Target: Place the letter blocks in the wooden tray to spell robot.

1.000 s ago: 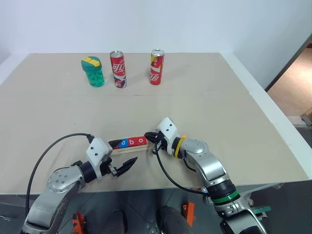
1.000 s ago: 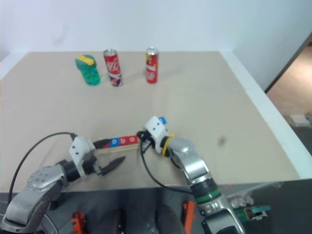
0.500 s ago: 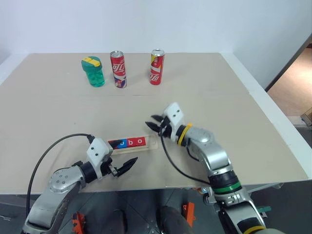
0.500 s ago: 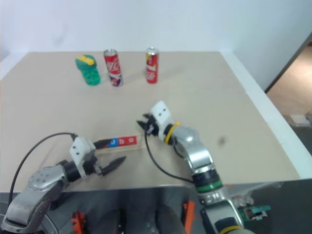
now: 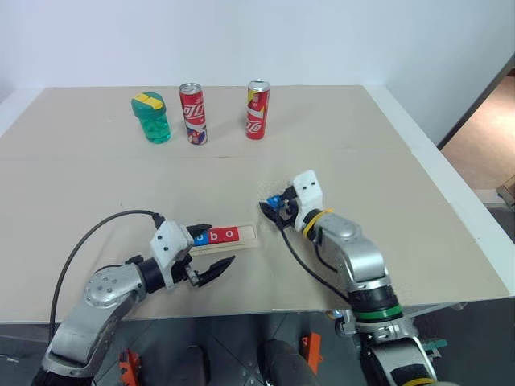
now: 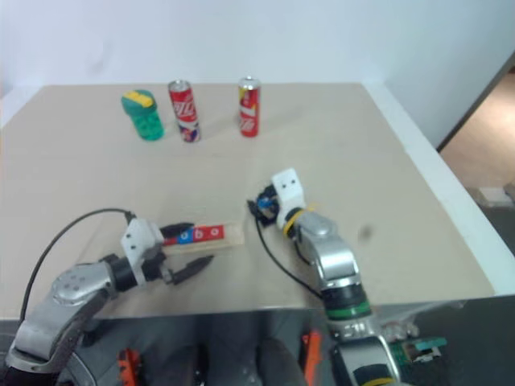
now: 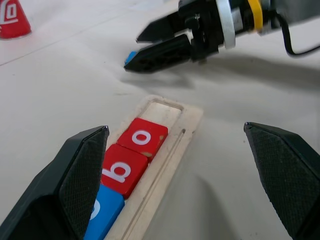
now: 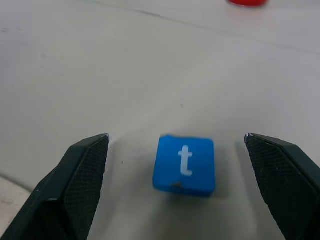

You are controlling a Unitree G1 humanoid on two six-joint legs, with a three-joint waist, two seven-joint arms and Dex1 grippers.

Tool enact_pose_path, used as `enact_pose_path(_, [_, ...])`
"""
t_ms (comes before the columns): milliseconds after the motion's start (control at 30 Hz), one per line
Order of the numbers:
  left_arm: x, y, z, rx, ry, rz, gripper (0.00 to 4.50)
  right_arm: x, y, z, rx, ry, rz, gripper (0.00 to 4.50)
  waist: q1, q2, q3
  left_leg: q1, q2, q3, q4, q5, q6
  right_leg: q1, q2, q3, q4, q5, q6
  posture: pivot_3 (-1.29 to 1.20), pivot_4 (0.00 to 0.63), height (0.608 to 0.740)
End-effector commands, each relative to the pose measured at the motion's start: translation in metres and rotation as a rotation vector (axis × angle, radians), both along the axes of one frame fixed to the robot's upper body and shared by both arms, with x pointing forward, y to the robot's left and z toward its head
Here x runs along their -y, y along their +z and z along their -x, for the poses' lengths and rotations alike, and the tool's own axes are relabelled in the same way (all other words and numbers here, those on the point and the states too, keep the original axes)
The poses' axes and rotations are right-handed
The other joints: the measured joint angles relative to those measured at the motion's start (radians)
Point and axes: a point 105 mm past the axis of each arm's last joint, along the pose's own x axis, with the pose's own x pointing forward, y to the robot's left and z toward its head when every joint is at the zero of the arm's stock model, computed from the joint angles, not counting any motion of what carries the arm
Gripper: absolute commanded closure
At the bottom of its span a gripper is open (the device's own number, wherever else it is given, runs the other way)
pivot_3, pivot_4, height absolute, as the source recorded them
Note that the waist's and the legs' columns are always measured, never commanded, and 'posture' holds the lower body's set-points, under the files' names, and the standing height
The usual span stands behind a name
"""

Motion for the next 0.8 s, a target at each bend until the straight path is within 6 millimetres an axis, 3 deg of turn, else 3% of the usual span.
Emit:
enact_pose_path(33, [0.005,0.008,0.002,0.038,-0.010,0.008,0.00,0.002,0.013,-0.001,0.059,-0.063,-0.004,0.01,0.000,0.000,0.000,0.000,0.000,0.000,0.000,0.000,0.000,0.000,0.000,0.000,0.000,0.000,0.000,0.00,0.150,0.740])
enact_pose_path(367, [0.009,0.012,0.004,0.023,-0.017,0.068,0.00,0.001,-0.020,-0.006,-0.043,-0.127,0.002,0.01,0.000,0.000,0.000,0.000,-0.001,0.000,0.001,0.000,0.000,0.001,-0.001,0.000,0.000,0.000,0.001,0.00,0.150,0.740])
enact_pose_path(400, [0.010,0.014,0.005,0.011,-0.015,0.095,0.00,0.000,-0.024,-0.005,-0.054,-0.124,0.001,0.53,0.000,-0.001,0.000,0.000,0.000,0.000,0.001,0.000,0.000,0.001,-0.001,0.000,0.000,0.000,0.001,0.00,0.150,0.740])
enact_pose_path(433, [0.010,0.016,0.005,0.002,-0.013,0.112,0.00,-0.001,-0.026,-0.004,-0.059,-0.122,0.000,0.72,0.000,-0.001,-0.001,0.000,0.000,0.000,0.001,0.000,0.000,0.001,0.000,0.000,0.000,0.000,0.001,0.00,0.150,0.740])
enact_pose_path(600, [0.011,0.018,0.004,-0.007,-0.013,0.118,0.00,-0.005,-0.028,-0.002,-0.067,-0.116,-0.016,2.63,0.000,-0.001,-0.001,0.001,0.000,0.000,0.002,0.000,0.000,0.002,0.000,-0.001,0.000,0.001,0.001,0.00,0.150,0.740])
enact_pose_path(700, [0.013,0.016,0.006,-0.012,-0.027,0.099,0.00,0.000,-0.029,0.006,-0.068,-0.134,-0.017,3.17,0.000,-0.002,-0.002,0.001,0.000,0.000,0.003,0.000,0.000,0.002,0.000,-0.001,0.000,0.001,0.001,0.00,0.150,0.740])
enact_pose_path(800, [0.012,0.013,0.007,-0.016,-0.032,0.079,0.00,0.004,-0.027,0.025,-0.067,-0.118,-0.019,3.22,0.003,-0.003,-0.003,0.001,0.000,-0.001,0.001,0.000,0.000,0.002,-0.001,-0.001,0.000,0.000,0.001,0.00,0.150,0.740])
